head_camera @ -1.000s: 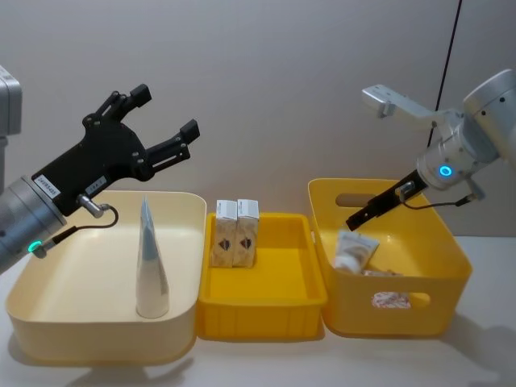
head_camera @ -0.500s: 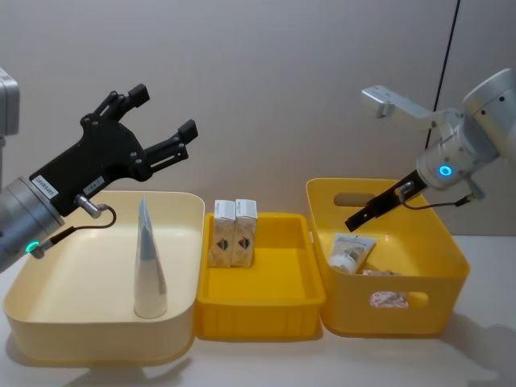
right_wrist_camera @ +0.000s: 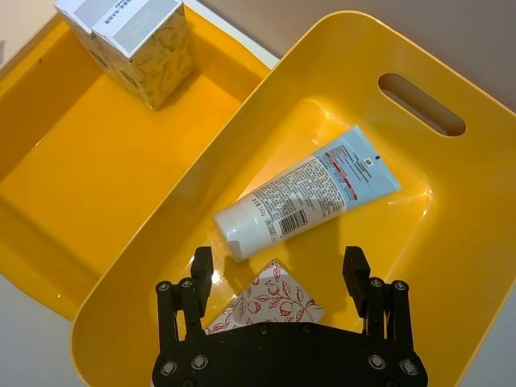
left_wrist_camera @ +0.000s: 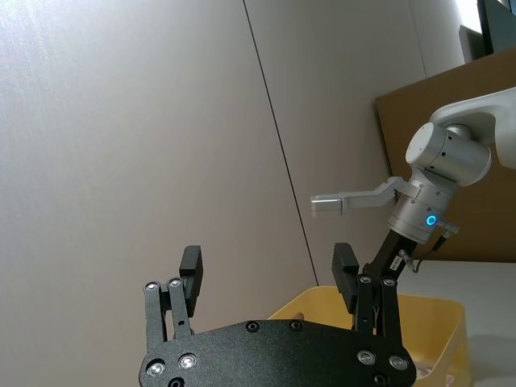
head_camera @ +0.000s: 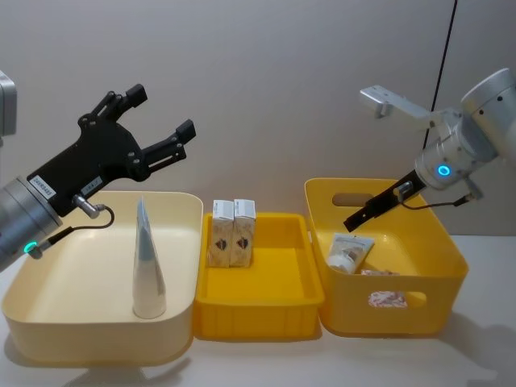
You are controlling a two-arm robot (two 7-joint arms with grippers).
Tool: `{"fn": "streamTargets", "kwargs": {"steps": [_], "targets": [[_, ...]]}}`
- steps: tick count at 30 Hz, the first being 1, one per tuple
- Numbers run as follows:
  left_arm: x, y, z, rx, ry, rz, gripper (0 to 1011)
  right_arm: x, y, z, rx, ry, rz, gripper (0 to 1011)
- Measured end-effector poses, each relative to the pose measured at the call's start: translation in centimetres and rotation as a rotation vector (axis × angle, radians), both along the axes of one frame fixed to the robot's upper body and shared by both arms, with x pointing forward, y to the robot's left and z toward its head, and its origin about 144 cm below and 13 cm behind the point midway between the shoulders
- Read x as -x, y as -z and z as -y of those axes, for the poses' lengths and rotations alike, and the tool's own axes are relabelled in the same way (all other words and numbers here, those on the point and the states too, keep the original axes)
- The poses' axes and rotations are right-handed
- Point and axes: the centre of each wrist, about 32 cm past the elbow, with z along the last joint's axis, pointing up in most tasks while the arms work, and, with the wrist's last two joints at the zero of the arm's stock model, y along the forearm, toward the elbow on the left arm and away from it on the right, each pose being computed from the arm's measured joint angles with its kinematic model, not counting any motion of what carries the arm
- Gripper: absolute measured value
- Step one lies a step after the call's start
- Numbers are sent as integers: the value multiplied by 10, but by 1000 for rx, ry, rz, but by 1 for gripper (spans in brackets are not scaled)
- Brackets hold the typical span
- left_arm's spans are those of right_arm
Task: Bimanual collaborative sorting of washing and personal care products
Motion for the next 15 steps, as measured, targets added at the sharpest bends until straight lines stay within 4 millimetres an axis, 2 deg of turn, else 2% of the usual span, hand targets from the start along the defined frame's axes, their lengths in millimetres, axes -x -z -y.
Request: {"fn": "streamTargets", "kwargs": {"steps": [15], "targets": [[0, 0, 0, 0, 0, 0, 1003, 0, 0, 0, -1, 0, -1, 1001]]}}
